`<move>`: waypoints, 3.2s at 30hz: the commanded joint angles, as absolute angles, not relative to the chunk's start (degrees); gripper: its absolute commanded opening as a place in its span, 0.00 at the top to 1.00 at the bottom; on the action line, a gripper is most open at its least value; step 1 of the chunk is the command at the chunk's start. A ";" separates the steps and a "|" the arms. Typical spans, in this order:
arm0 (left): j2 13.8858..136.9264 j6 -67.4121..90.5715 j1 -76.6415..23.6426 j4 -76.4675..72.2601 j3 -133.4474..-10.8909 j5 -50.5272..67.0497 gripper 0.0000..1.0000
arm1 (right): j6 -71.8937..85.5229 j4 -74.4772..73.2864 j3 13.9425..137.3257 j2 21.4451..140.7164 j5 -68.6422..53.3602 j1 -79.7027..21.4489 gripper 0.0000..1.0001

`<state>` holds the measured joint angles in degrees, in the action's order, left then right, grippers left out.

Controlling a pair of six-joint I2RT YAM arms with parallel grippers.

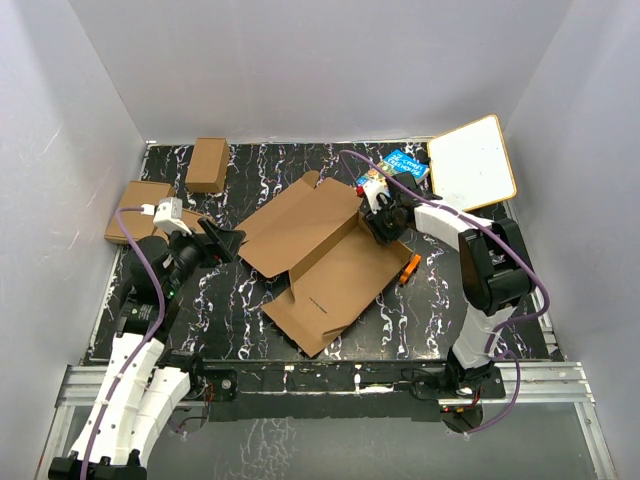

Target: Fold the paper box

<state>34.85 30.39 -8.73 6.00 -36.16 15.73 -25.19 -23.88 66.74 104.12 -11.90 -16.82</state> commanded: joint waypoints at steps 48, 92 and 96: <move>57.54 36.19 -16.20 4.28 -37.84 16.60 0.53 | -29.20 -11.48 51.86 76.50 -72.04 -5.17 0.29; 82.98 21.23 -31.57 -36.50 -29.37 3.66 0.99 | -88.60 -37.61 47.24 87.25 -53.17 -28.18 0.54; 85.70 22.79 -31.82 -40.29 -29.01 0.08 0.98 | -88.81 -38.20 47.72 88.18 -53.16 -29.02 0.60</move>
<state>84.07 22.59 -31.38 -33.28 -29.82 4.43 -88.01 -38.94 46.98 87.42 -51.94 -28.03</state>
